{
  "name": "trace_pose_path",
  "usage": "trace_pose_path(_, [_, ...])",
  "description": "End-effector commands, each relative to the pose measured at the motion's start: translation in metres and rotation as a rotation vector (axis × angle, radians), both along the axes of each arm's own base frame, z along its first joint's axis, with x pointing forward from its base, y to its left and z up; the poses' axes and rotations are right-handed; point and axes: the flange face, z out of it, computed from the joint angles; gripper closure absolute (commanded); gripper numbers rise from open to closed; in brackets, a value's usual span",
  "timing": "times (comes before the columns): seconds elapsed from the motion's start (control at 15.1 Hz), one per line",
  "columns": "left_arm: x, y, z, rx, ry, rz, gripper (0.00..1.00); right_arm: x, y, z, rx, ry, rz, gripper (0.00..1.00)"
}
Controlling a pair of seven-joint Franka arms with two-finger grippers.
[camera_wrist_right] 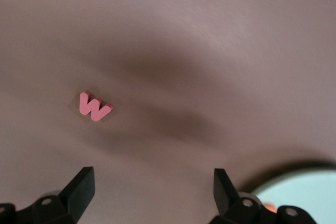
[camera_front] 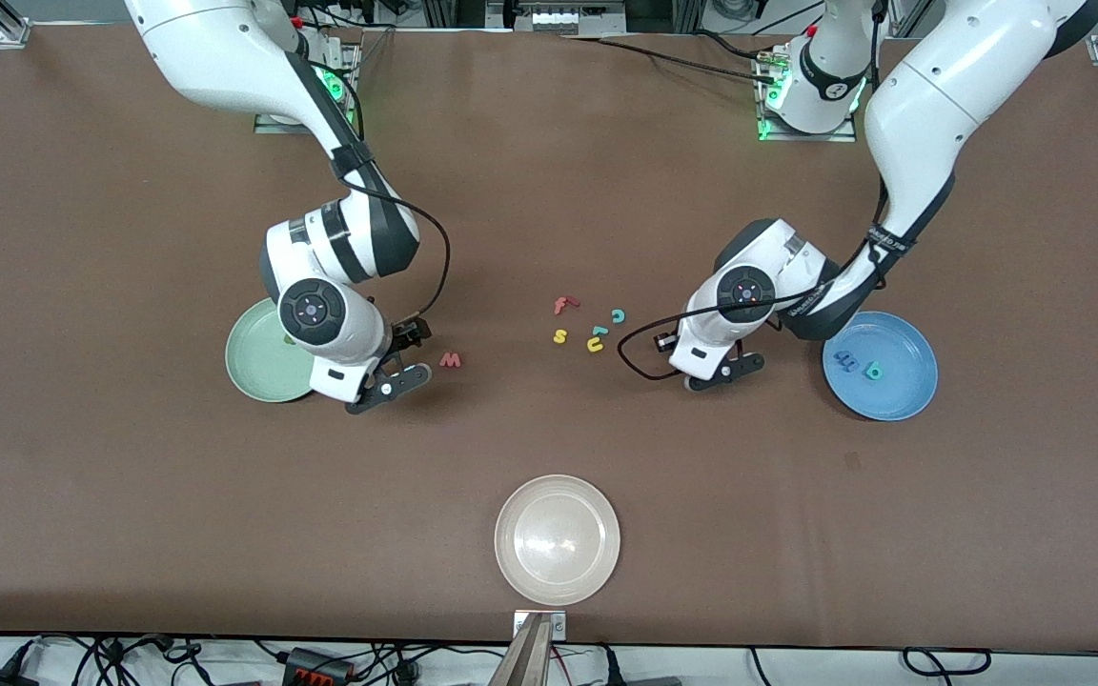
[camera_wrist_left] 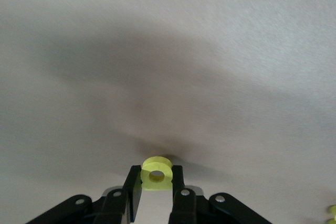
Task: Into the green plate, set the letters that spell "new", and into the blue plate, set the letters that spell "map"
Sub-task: 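Grasp the yellow a with the left gripper while the right gripper reaches pink w, then place the yellow a on the blue plate while the right gripper grasps pink w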
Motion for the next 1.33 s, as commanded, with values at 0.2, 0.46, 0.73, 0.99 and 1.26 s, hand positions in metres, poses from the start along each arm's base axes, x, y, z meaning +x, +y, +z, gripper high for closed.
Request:
trace_pose_path(0.2, [0.033,0.093,0.067,0.085,0.043,-0.262,0.90,-0.003,0.023,-0.020,0.053,0.007,0.367,0.00])
trace_pose_path(0.46, [0.049,0.184,0.071,0.031,0.085,-0.402,0.90,-0.009,0.036,-0.018,0.062,0.008,0.519,0.00])
trace_pose_path(0.73, [0.046,0.260,0.054,-0.036,0.136,-0.471,0.88,-0.007,0.036,-0.016,0.072,-0.006,0.558,0.00])
trace_pose_path(0.99, [0.030,0.283,0.023,-0.079,0.197,-0.454,0.71,-0.006,0.042,-0.018,0.078,-0.037,0.579,0.00])
trace_pose_path(1.26, [0.032,0.284,0.026,-0.076,0.191,-0.449,0.00,-0.012,0.048,-0.027,0.084,-0.026,0.669,0.00])
